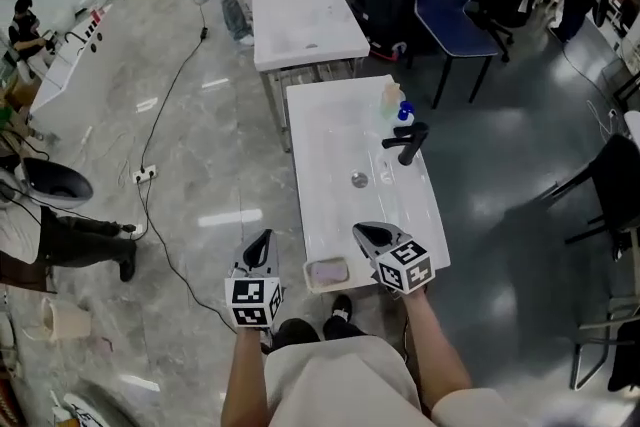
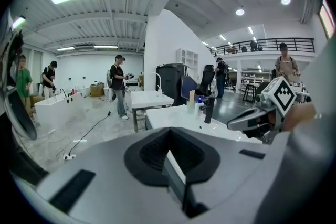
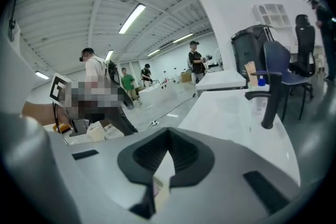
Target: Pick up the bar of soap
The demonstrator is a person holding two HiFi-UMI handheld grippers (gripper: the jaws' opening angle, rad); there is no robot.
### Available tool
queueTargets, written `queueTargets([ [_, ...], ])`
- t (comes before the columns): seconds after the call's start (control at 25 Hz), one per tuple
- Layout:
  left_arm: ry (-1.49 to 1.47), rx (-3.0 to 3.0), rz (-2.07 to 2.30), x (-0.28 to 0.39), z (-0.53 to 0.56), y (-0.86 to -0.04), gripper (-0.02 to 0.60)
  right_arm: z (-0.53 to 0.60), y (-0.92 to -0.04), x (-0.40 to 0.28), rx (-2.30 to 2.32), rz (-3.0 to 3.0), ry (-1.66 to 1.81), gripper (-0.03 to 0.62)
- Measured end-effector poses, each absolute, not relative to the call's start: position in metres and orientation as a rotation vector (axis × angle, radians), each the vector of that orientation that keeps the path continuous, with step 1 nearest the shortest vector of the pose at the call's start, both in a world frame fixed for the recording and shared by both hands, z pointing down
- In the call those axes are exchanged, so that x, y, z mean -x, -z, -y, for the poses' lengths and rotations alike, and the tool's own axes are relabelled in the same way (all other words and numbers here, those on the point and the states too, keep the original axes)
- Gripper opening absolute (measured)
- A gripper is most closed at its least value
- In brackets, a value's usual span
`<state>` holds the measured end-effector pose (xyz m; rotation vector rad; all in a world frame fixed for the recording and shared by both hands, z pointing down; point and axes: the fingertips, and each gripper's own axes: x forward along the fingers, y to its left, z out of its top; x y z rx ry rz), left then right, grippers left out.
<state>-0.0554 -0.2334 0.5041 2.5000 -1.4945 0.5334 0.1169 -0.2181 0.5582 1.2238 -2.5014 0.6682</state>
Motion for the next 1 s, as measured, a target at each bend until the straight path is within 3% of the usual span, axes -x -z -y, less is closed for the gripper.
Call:
queueTargets([
  [1.0, -0.53, -2.363, 1.522, 0.075, 0.202, -0.559, 0.005, 0.164, -0.631, -0.033, -0.352, 2.261, -0.363, 0.008],
])
